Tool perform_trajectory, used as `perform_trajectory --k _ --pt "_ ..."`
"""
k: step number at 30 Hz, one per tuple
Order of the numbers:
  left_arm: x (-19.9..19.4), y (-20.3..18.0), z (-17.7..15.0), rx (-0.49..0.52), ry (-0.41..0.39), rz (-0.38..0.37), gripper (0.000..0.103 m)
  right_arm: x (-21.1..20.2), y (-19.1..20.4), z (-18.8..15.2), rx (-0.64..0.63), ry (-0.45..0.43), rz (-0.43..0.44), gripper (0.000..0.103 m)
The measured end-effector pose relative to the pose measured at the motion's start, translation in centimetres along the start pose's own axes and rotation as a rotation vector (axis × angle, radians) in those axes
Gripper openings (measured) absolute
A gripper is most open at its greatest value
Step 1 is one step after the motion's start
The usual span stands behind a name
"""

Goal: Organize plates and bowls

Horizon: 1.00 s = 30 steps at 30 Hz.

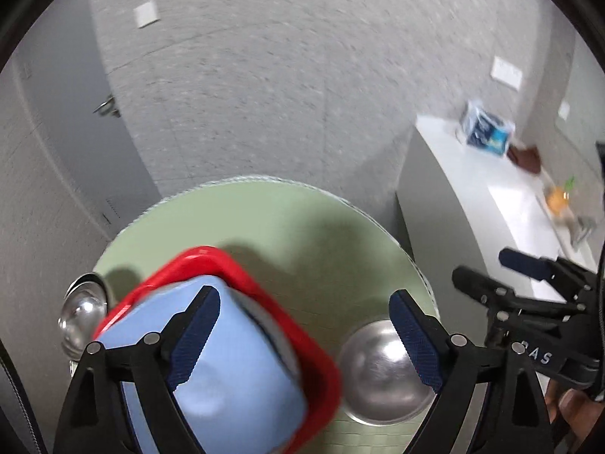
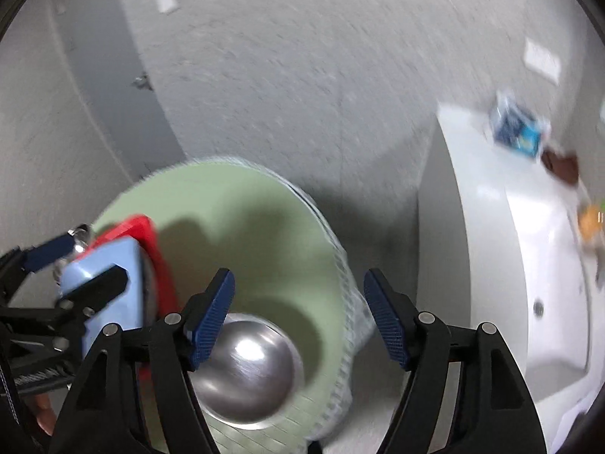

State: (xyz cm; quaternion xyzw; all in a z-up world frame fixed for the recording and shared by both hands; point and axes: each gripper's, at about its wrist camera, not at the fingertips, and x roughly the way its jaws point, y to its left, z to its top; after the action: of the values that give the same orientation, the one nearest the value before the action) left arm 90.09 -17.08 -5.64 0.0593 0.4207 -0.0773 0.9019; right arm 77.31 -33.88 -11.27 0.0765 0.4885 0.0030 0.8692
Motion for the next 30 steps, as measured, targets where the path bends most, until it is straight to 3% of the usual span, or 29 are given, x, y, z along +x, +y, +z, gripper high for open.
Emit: perform_trajectory --k 6,10,13,15,19,24,27,30 --pt "3.6 -1.9 1.7 0.064 0.068 0.022 0.088 4.0 -2.7 -3.2 0.101 0.150 0.174 0.072" --pt "5.5 -3.2 2.9 0.094 0.109 0.035 0.088 6.3 -2.4 -5.0 0.099 0.221 0.242 0.068" --pt "7.3 -3.9 3.2 0.113 0.148 0.039 0.088 7.8 -1.9 -5.8 0.092 0.271 0.291 0.052" --pt "8.5 -4.3 3.6 0.128 0.165 0.040 0.088 8.8 -1.7 -6.4 0.090 0.302 0.327 0.029" --pt "10.5 -4.9 3.9 0.150 0.200 0.037 0.086 9.2 -3.1 -6.0 0.137 0.263 0.355 0.013" --pt "12.4 -5.9 4.4 0.195 0.225 0.030 0.080 9.4 -4.8 -5.7 0.177 0.236 0.356 0.012" --pt "13.8 -6.5 4.4 0.201 0.269 -0.010 0.065 9.2 -4.9 -5.7 0.184 0.229 0.367 0.012" --pt "15.2 -7.0 4.3 0.237 0.301 -0.018 0.063 9.7 -5.2 -5.5 0.197 0.223 0.378 0.012"
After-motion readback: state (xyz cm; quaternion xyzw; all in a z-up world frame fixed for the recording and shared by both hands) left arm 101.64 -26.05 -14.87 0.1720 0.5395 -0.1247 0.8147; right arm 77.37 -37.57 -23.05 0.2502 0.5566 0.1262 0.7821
